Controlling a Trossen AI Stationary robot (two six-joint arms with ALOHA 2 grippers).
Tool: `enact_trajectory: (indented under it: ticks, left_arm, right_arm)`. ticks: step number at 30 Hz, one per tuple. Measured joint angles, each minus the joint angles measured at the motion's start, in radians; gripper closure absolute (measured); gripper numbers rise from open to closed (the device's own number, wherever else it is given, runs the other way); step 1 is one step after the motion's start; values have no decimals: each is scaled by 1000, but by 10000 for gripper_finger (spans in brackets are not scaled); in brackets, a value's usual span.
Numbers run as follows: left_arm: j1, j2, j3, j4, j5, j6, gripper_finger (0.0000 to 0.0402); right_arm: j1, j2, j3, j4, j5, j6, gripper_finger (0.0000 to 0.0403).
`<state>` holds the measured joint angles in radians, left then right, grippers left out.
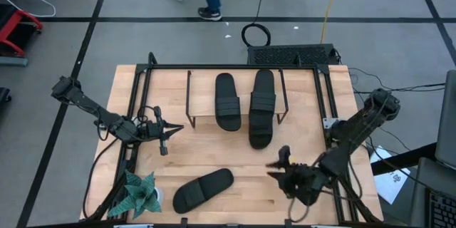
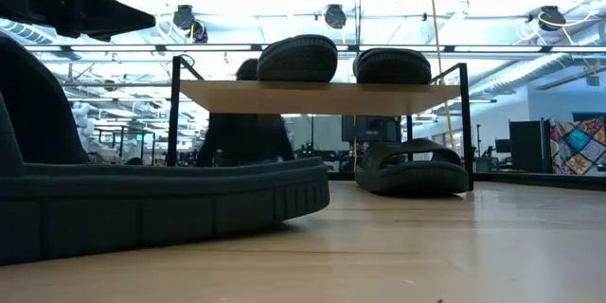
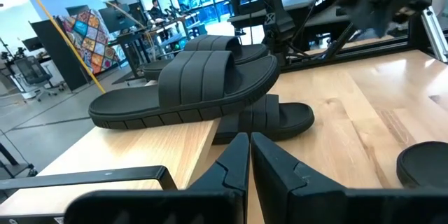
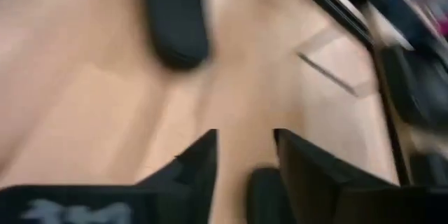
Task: Pick and place slides into the shelf
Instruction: Put the black slide under the shelf
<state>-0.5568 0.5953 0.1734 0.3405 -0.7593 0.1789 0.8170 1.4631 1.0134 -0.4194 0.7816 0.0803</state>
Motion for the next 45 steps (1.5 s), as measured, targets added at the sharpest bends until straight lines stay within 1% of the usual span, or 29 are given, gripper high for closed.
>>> enact_trajectory:
  ticks: [2,4,5,6,8,9,10,11,16,17,20,22,24,28,31,34,36,40,42,45]
  left_arm:
    - [0,0,0,0,0,0,378]
    - [0,0,0,0,0,0,378]
    - [0,0,0,0,0,1,378]
    - [0,0,0,0,0,1,378]
    - [0,0,0,0,0,1,378]
    - [0,0,0,0,0,1,378]
    - [0,0,0,0,0,0,378]
    - [0,0,0,0,0,-1,378]
    - [0,0,0,0,0,-4,378]
    - [0,0,0,0,0,-4,378]
    - [0,0,0,-1,0,-4,378]
    - [0,0,0,-1,0,-3,378]
    - [0,0,0,-5,0,-2,378]
    - [0,0,0,-15,0,-4,378]
    - [0,0,0,-23,0,-4,378]
    - [0,0,0,-24,-1,-4,378]
    - [0,0,0,-24,-1,-2,378]
    - [0,0,0,-24,-1,-1,378]
    - [0,0,0,-24,-1,-1,378]
    - [0,0,0,-24,-1,0,378]
  right_arm:
    - [14,-9,-5,66,-78,-109,322]
    - [14,-29,-44,202,-167,-223,371]
    - [3,-45,-72,275,-237,-279,386]
    - [-17,-60,-101,355,-327,-322,393]
    - [-63,-90,-162,481,-505,-357,393]
    - [-86,-103,-192,525,-566,-358,393]
    - [-110,-113,-218,563,-604,-357,396]
    - [-132,-120,-240,587,-626,-353,399]
    - [-247,-132,-312,661,-665,-339,400]
    - [-272,-139,-321,689,-694,-327,401]
    - [-342,-181,-352,768,-830,-327,402]
    - [-384,-235,-372,762,-887,-329,402]
    - [-415,-310,-392,761,-872,-328,402]
    - [-431,-499,-449,746,-768,-346,402]
    - [-396,-657,-483,703,-651,-337,402]
    - [-325,-780,-520,649,-531,-314,403]
    - [-274,-831,-542,623,-457,-312,403]
    - [-206,-886,-597,539,-257,-312,403]
    - [-194,-913,-630,513,-232,-307,403]
    - [-188,-949,-677,563,-255,-302,403]
